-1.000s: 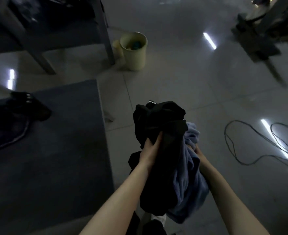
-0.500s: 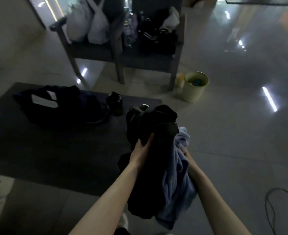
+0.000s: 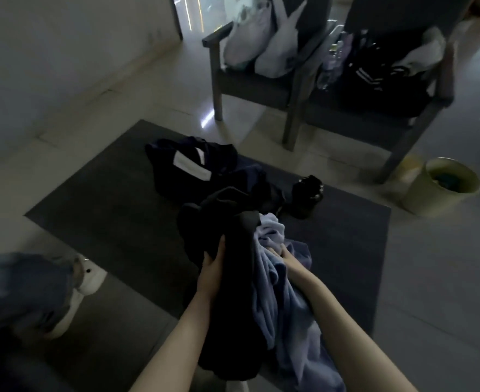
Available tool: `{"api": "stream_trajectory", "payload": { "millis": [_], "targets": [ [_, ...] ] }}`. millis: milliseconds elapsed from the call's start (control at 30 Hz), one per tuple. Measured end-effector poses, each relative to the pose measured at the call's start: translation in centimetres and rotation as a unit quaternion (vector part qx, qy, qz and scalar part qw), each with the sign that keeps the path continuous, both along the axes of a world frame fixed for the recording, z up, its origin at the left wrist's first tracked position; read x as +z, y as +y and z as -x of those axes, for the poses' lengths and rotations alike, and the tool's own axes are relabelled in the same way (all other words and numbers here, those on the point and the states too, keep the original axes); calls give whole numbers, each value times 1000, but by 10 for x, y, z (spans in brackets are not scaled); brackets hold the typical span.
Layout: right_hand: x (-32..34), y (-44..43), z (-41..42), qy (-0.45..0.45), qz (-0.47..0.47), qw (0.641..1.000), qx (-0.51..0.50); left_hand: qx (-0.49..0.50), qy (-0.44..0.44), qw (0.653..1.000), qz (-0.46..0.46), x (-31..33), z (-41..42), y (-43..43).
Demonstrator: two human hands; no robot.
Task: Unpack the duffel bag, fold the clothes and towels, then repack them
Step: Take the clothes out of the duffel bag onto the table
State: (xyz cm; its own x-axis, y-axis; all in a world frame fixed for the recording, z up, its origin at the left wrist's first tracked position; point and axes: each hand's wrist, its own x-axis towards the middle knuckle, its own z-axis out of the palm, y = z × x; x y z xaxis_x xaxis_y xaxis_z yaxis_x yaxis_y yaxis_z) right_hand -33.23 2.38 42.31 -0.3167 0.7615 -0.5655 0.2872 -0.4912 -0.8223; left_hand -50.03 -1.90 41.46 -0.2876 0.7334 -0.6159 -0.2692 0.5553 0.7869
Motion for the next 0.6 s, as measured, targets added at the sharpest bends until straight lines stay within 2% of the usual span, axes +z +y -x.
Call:
{"api": "stream_trajectory", "payload": {
  "millis": [167,400,500,600],
  "targets": [
    [-22,66,93,34,5,997,70,97,-34,995,21,-37,87,29],
    [-71,114,162,-28,-21,989,144,173,-69,982,21,-95,139,55],
    [-86,110,159,-58,-43,985,155,186,-10,982,26,-114,144,65],
    [-95,90,129,-81,-77,990,90,138,91,985,49,-113,144,59]
  ]
}}
